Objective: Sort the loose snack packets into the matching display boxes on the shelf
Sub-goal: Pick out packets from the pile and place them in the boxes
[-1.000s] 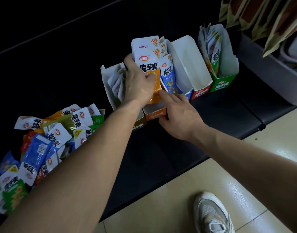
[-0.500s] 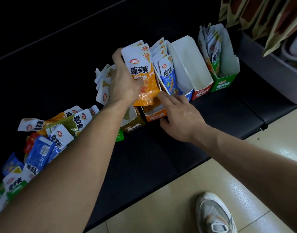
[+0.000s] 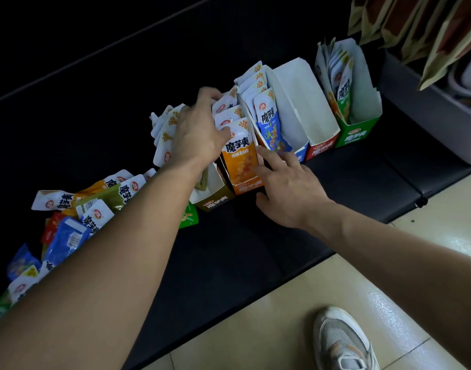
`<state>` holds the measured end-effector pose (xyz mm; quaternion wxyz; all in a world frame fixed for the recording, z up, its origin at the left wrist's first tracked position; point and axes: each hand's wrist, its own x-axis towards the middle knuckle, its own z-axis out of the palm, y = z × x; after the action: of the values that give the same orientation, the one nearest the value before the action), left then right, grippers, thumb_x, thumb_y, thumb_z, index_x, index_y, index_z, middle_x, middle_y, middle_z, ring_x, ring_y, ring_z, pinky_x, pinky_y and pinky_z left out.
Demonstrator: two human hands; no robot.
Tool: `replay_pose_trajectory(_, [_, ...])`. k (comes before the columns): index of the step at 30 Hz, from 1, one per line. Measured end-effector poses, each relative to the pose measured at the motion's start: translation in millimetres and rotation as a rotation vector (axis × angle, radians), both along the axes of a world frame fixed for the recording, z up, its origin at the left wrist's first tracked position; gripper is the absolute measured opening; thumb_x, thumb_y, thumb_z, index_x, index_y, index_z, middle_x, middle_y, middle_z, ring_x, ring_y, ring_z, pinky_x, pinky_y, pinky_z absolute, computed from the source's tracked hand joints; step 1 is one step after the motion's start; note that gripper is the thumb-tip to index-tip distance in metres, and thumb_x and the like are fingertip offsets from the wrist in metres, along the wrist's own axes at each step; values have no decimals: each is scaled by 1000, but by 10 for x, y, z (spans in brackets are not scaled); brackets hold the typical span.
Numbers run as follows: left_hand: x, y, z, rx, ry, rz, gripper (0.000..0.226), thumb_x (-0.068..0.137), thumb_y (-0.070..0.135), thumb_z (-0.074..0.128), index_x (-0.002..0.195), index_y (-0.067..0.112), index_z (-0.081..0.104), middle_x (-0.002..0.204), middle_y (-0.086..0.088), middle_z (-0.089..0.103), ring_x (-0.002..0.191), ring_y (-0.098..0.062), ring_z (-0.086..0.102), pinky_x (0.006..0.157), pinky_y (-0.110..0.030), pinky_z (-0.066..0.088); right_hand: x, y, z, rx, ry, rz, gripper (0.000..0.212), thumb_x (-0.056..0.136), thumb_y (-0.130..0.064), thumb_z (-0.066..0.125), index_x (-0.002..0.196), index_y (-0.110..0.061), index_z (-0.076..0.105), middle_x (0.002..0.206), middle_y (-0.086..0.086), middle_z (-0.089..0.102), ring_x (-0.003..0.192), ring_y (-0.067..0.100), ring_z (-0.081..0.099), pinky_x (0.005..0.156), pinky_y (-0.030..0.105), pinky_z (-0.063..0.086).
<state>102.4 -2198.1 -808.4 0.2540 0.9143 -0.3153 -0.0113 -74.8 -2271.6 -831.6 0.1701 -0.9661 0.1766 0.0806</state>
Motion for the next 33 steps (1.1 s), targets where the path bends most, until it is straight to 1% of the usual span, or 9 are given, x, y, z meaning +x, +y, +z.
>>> replay_pose_trajectory(3, [13,-42,28,143,-47,-14,67,82,28,79,137,28,40,125,-12,60,107,-31,62,67,-34,44,0,-8,1,-10,6,3,58,94,-45,53,148,-29,35,165,-5,2,148,35,12,112,54,32])
replay_pose_trajectory(8, [-6,-120,95,367,-154,-34,81,80,44,80,146,29,36,132,-15,55,121,-34,54,87,-41,48,18,-2,-22,-26,0,11,56,94,-45,54,146,-29,39,164,-4,3,148,35,13,111,54,33])
replay_pose_trajectory(11, [0,-142,110,376,-129,-24,83,77,50,81,145,29,40,132,-14,56,121,-32,54,87,-39,47,18,-7,-17,-21,6,10,57,94,-45,55,146,-29,40,165,-4,3,148,35,12,112,55,32])
replay_pose_trajectory(15, [55,-108,105,371,-34,-63,70,69,60,81,130,35,56,124,-9,56,117,-29,54,83,-35,43,12,4,-5,-30,9,3,58,94,-43,56,147,-27,38,165,-1,6,148,37,13,112,55,33])
replay_pose_trajectory(17, [49,-78,115,399,-17,-105,69,67,65,81,127,39,58,122,-8,52,116,-28,51,84,-34,40,-7,18,7,-41,-31,6,58,93,-40,57,146,-25,39,162,1,13,146,38,16,110,55,35])
replay_pose_trajectory(21, [19,-38,126,536,-89,-154,89,66,69,79,144,40,45,129,-13,46,122,-33,46,94,-37,40,-53,61,-6,-88,-122,101,56,92,-39,55,144,-23,43,151,-1,38,135,31,33,106,48,36])
replay_pose_trajectory(23, [-1,-35,113,544,-120,-142,88,66,69,79,142,39,47,128,-14,47,122,-33,47,94,-37,41,-53,77,-40,-64,-68,121,57,94,-41,53,146,-25,39,149,-3,42,134,27,34,108,44,33])
replay_pose_trajectory(28, [-52,-61,45,484,-235,-99,60,77,59,76,127,27,62,119,-14,60,115,-31,54,88,-36,42,-36,79,-54,-52,-48,110,52,94,-41,52,143,-28,40,144,-3,45,131,25,37,107,43,34])
replay_pose_trajectory(33, [38,-43,-25,348,-309,-8,60,86,44,73,141,28,53,120,-17,62,112,-34,60,79,-38,48,-59,84,-70,-19,-16,103,56,95,-40,53,147,-29,35,149,-4,40,134,25,34,110,44,32])
